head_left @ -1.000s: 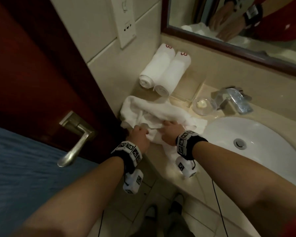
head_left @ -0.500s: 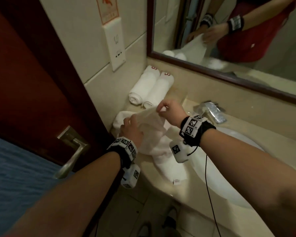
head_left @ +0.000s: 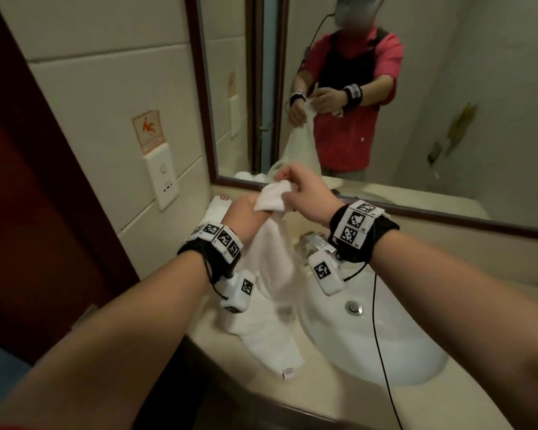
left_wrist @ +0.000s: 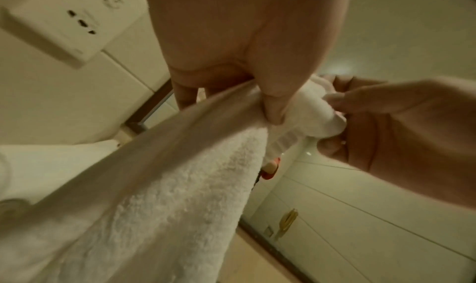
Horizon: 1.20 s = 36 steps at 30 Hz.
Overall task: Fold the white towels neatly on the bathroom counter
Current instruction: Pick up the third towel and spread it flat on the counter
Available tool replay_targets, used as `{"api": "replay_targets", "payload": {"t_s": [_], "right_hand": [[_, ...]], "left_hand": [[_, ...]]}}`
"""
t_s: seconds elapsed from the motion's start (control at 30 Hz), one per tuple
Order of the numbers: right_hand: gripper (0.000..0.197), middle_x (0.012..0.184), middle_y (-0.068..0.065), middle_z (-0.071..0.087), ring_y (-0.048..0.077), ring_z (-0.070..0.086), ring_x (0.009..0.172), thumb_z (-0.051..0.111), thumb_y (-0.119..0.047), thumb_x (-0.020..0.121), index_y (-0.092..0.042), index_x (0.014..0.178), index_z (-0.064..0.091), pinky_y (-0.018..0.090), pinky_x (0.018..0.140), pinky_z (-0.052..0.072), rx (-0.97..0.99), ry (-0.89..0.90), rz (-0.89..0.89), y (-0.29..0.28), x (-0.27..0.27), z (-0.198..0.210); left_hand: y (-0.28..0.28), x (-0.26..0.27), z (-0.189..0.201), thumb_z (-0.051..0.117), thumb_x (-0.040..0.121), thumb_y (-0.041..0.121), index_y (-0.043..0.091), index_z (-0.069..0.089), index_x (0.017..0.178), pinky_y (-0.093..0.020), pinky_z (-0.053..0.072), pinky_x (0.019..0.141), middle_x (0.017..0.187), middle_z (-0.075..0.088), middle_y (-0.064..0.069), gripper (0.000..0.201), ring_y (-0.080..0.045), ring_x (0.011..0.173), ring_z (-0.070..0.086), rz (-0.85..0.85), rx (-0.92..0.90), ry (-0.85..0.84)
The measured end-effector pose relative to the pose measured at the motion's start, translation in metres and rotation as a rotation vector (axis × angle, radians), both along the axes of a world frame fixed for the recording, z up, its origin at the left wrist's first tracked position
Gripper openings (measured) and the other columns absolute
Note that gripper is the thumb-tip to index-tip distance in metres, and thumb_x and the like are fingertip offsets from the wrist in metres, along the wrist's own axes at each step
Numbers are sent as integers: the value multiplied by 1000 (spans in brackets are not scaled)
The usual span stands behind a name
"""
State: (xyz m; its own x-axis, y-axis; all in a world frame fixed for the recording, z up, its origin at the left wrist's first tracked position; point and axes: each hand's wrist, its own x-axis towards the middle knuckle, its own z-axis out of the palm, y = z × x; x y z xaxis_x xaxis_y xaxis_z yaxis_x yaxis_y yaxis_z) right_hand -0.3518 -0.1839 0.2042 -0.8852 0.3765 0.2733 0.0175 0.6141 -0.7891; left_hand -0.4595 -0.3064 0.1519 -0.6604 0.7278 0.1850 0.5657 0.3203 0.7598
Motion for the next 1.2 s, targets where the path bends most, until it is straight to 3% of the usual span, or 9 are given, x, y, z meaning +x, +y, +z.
{"api": "replay_targets", "payload": {"t_s": [0.1,0.27,0.47,0.53,0.7,0.83,0.97,1.07,1.2], "right_hand": [[57,102,-1,57,7,58,77,74,-14,80,-21,130,47,17,61,47,-80,-30,-15,11,19,4],[74,120,-3,63,7,62,106,83,-23,73,-18,135,44,26,93,50,-135,-175,72,9,37,-7],[14,88,11,70,28,68,80,69,-20,84,-11,95,68,45,65,59,-126,-85,-193,11,45,7],[14,90,16,70,30,68,78,59,-14,89,-7,97,69,45,63,60,-129,-8,-232,18,53,19],[21,89,4,63,13,59,78,57,-12,80,-9,100,60,27,66,53,-288,193,-82,13,75,55],[20,99,13,62,21,61,88,53,-4,94,-4,114,57,39,75,56,-308,226,-105,7,91,72],[8,97,15,62,27,62,88,55,-14,96,-11,100,61,52,84,53,-377,231,-153,1,110,77],[9,92,10,65,23,64,85,52,-12,98,-12,96,61,44,77,56,-367,251,-199,1,128,74],[11,98,10,66,23,65,90,52,-11,97,-10,103,61,41,78,56,-317,247,-341,10,166,64]], "left_hand": [[10,2,26,58,87,14,20,68,107,-24,50,76,98,71,4,23,-14,92,65,4,97,-29],[26,21,62,56,85,15,22,68,108,-36,56,82,99,72,2,27,-14,92,67,-98,204,-47],[34,39,77,66,82,14,22,68,103,-36,54,87,98,71,1,23,-15,94,65,-168,331,-139],[30,42,70,70,83,18,19,63,99,-34,53,80,94,67,1,18,-16,90,62,-151,341,-178],[18,49,29,75,83,21,14,54,123,-13,47,62,101,62,6,46,-2,85,58,-205,149,-378],[14,55,-4,77,80,17,14,53,128,-29,53,81,118,65,-4,53,-15,97,64,-316,-112,-417],[15,65,-33,79,71,13,11,51,130,-35,53,81,119,64,-9,66,-24,100,62,-348,-342,-346],[23,80,-48,80,52,29,15,53,128,-41,53,91,120,64,-7,82,-27,107,61,-399,-363,-298],[41,107,-65,69,60,31,16,62,122,-42,54,91,115,68,-6,64,-25,101,65,-448,-346,-275]]}}
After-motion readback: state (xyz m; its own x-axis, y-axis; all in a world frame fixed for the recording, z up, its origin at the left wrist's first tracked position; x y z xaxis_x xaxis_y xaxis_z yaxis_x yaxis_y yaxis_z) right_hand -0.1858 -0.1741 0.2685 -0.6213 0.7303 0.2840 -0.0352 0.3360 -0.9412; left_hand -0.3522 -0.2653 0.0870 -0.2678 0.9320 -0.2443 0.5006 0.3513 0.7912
